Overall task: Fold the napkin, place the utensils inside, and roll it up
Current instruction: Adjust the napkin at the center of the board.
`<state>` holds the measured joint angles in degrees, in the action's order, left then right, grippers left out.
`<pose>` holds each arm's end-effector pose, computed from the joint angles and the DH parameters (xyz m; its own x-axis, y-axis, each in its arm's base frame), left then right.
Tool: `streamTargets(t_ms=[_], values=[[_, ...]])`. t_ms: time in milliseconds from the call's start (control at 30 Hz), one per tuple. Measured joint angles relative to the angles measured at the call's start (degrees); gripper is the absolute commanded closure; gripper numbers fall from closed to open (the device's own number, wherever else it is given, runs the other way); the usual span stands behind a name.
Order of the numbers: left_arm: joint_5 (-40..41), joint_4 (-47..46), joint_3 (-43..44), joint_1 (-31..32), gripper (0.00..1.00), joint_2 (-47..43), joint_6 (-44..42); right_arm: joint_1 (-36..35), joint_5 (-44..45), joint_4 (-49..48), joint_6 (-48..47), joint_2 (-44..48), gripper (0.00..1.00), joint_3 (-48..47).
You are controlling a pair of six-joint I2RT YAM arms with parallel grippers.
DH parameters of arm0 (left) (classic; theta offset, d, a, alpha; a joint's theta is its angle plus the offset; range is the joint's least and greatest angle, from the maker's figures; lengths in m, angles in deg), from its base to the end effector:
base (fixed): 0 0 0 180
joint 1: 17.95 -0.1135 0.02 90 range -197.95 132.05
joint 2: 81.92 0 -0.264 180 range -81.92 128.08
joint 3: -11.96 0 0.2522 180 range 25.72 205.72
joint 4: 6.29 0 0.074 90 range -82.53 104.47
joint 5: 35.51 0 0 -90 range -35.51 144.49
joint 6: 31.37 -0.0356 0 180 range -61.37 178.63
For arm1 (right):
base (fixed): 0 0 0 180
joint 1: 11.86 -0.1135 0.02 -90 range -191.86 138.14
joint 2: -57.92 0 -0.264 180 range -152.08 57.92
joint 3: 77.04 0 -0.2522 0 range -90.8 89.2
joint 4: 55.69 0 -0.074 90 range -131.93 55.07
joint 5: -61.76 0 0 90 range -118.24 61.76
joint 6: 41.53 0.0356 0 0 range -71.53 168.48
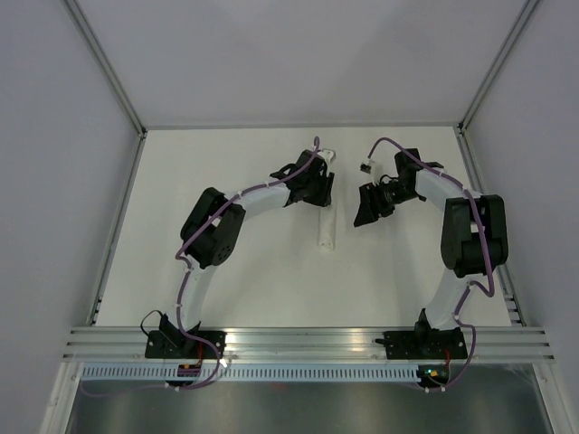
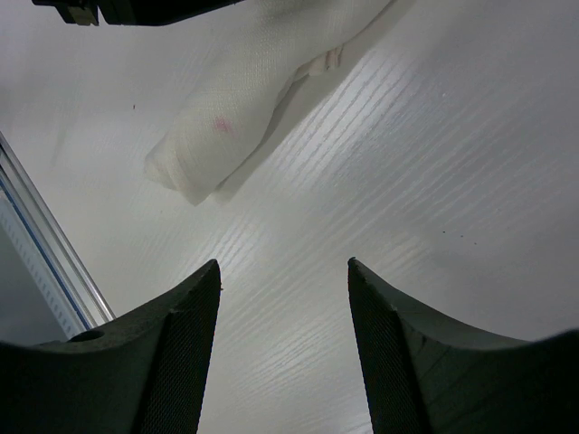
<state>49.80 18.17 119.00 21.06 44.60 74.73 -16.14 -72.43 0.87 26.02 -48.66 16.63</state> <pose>0.3818 -0.3130 0.1656 -0.7047 0.2152 -0.6761 0.4972 0.8296 -0.2542 0.3518 0.0512 0.1823 -0.8163 -0.3357 -0.4700 -0.5668 0.6221 0.5401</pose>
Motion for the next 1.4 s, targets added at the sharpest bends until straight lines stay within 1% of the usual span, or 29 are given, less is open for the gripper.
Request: streamTargets(t_ms=[100,233,400,533,767,1300,1400], values=[[-0.5,1.4,1.9,0.0,0.55,1.0,-1.3,0.4,0.0,-0.1,0.1,0.0,0.36,0.0],[-0.2,2.3,2.1,0.0,0.54,1.0,-1.7,0.7,-0.2,-0.2,0.1,0.0,0.36,0.0],[0.8,2.3,1.9,0.0,0.51,0.9,-1.3,0.8,-0.7,-0.2,0.1,-0.2,0.36,0.0],[1.6,0.9,0.1,0.0,0.48,-0.2,-0.1,0.8,-1.0,-0.1,0.1,-0.2,0.36,0.0],[1.6,-1.6,-2.6,-0.1,0.47,-1.8,2.4,0.8,-1.0,-0.1,0.0,-0.3,0.36,0.0],[2.3,-5.6,-3.9,-0.1,0.48,-5.6,5.6,1.1,-1.0,0.4,-0.3,-0.3,0.35,0.0],[3.0,-6.4,-6.3,-0.2,0.47,-6.8,6.0,1.3,-1.0,0.5,-0.3,-0.3,0.35,0.0]])
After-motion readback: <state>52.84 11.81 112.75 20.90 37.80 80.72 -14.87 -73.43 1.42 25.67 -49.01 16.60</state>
